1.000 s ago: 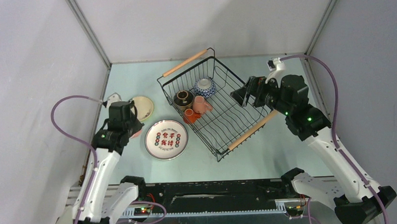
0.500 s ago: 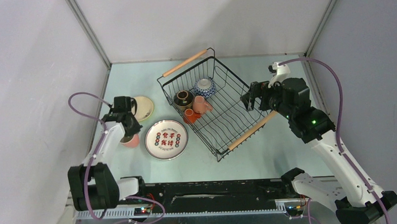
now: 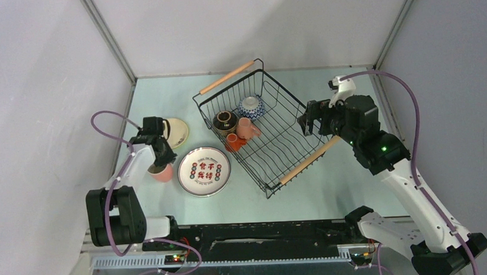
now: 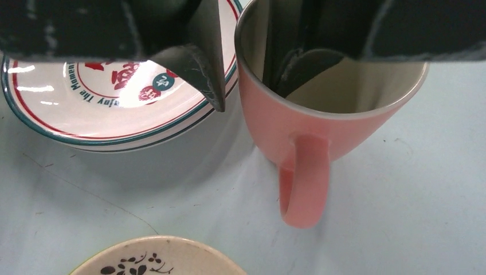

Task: Unload the mixed dishes from the dish rack
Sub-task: Place the cup at the center of the board, then pick up the cup from the dish rack, then place the cup at the corner of the board.

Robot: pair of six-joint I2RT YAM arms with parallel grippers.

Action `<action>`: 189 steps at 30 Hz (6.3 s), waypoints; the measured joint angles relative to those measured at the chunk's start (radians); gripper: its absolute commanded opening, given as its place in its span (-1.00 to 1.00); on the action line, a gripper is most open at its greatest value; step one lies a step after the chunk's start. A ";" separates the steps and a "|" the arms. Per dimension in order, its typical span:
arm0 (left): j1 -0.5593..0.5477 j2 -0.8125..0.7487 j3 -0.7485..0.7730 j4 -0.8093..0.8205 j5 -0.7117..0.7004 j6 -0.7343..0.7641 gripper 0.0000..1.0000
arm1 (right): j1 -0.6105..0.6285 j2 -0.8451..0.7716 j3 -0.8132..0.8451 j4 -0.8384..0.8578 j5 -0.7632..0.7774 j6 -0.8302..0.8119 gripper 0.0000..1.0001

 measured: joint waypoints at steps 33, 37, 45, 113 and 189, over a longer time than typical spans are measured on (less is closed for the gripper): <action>-0.192 -0.442 0.140 -0.106 0.048 0.036 0.99 | 0.090 0.299 0.170 -0.011 -0.256 -0.370 0.98; -0.199 -0.501 0.140 -0.117 0.070 0.036 0.99 | 0.092 0.377 0.233 -0.016 -0.284 -0.422 0.96; -0.201 -0.625 0.140 -0.152 0.101 0.043 0.99 | 0.097 0.521 0.314 -0.045 -0.311 -0.521 0.89; -0.206 -0.621 0.047 0.006 0.398 -0.004 0.99 | 0.131 1.212 0.873 -0.404 -0.494 -0.752 -0.69; -0.518 -0.641 -0.307 1.234 0.539 -0.745 -0.32 | 0.231 0.337 -0.101 0.932 -0.669 0.719 -0.75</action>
